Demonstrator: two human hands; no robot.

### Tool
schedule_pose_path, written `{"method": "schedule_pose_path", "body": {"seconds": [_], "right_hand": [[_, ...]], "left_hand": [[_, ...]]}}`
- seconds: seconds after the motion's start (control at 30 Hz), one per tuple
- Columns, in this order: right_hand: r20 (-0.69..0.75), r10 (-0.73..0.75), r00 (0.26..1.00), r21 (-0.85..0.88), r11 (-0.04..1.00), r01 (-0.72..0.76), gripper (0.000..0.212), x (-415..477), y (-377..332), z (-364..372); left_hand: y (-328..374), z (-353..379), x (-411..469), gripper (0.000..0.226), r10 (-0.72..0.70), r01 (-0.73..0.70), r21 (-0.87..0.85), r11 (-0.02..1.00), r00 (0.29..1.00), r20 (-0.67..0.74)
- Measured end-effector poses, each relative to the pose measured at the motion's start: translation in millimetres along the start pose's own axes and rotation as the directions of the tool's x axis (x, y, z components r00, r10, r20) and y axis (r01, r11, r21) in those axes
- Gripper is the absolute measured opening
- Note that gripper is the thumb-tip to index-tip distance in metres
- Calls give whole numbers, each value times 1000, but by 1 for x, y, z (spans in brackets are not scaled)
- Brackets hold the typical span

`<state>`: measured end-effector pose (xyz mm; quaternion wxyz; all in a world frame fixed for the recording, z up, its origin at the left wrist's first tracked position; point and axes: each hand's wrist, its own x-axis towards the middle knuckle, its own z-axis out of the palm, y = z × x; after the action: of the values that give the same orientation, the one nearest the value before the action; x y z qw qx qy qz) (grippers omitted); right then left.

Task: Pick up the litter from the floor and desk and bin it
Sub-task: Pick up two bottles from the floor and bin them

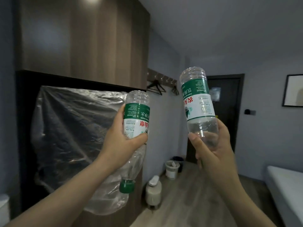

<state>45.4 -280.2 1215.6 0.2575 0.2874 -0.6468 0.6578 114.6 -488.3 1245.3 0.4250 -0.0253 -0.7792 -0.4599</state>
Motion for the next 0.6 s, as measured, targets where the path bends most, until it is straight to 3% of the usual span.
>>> {"method": "schedule_pose_path", "body": {"seconds": [0.33,0.6], "right_hand": [[-95,23,995,-103,994,-33,70,65,80,-144],[-168,67,983,-199,975,-101,64,118,149,-193]], "left_hand": [[6,194,46,90,36,-16,-155,988,990,133],[-27,314,94,92,33,25,-239,971,971,235]]}}
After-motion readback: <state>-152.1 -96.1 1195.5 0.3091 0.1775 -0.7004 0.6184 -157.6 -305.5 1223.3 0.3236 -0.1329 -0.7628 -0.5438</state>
